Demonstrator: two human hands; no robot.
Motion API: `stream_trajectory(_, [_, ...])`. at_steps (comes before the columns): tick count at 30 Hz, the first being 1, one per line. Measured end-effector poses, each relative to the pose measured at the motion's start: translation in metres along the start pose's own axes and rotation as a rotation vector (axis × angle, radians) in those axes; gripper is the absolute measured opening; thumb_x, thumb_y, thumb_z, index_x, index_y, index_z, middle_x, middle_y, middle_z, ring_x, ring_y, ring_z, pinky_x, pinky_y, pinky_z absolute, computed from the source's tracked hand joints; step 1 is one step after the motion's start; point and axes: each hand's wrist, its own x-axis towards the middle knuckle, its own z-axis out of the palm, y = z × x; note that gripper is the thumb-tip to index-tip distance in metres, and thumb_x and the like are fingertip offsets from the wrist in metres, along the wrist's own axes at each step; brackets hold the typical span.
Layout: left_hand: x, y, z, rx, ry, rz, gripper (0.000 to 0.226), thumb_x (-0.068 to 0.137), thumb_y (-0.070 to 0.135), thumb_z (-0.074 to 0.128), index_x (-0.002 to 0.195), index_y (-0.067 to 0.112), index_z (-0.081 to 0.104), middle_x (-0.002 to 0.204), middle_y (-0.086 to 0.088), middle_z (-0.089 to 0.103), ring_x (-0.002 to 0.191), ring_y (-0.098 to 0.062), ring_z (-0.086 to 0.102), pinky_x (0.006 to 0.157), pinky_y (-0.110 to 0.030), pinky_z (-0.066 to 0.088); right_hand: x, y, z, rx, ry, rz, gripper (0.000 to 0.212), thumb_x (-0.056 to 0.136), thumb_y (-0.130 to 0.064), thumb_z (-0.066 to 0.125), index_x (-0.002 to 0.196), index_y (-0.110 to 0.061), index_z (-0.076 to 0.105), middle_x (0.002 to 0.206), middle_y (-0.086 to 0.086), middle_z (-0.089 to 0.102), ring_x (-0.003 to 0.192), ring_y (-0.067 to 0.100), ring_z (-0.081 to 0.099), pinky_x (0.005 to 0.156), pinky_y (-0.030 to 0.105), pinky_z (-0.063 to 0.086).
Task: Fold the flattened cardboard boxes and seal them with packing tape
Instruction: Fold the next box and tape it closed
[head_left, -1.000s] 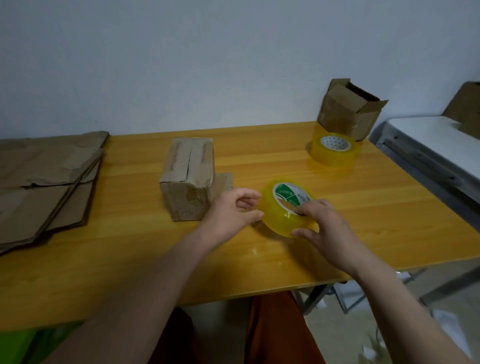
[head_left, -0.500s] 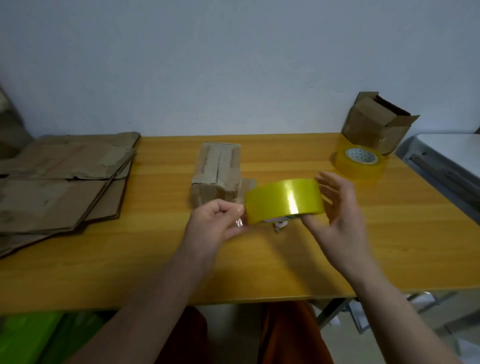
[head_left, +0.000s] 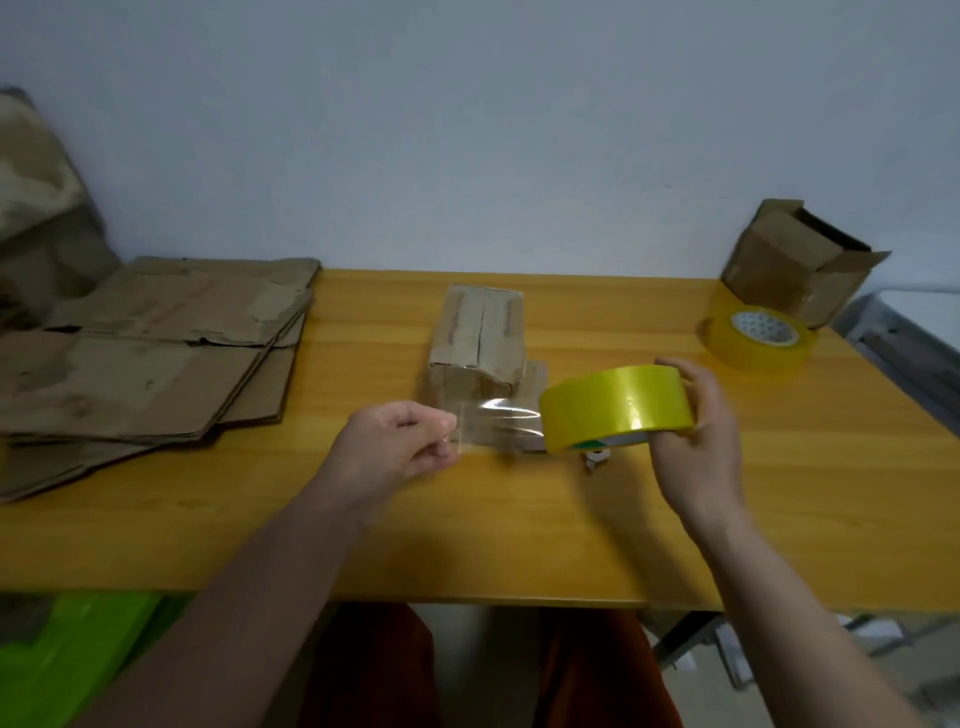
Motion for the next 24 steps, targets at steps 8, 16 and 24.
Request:
stream_trajectory(8, [0.012,0.011,-0.024,0.179,-0.035,-0.013,0.021,0.093,0.02,0.06,0.075,0.009,0.062,0.069,-0.002,0.064,0.068,-0.012,0.06,0.069,-0.025,0.051,-0.001,-0.003,0.006,-0.123,-0.104,-0.125,0.043,0.065,0.004,0.049,0.107,-0.008,0.051,0.088,-0.004,0.052,0.075,-0.003,0.047,0.063,0.009,0.035])
stream_trajectory(16, [0.038,0.027,-0.024,0.264,0.097,-0.03,0.029,0.096,0.026,0.058,0.071,0.011,0.058,0.071,-0.003,0.061,0.072,-0.016,0.062,0.065,-0.023,0.051,0.024,0.003,0.002,-0.48,-0.119,-0.09,0.05,0.068,0.014,0.056,0.115,-0.003,0.052,0.11,0.018,0.052,0.102,0.036,0.049,0.074,0.031,0.031])
stream_trajectory(24, [0.072,0.035,-0.016,0.401,0.201,0.02,0.034,0.097,0.029,0.056,0.066,0.014,0.053,0.07,-0.003,0.058,0.065,-0.018,0.057,0.068,-0.027,0.049,0.044,0.005,0.013,-0.619,-0.13,-0.032,0.054,0.072,0.015,0.053,0.121,-0.007,0.047,0.12,0.015,0.049,0.107,0.035,0.046,0.075,0.033,0.034])
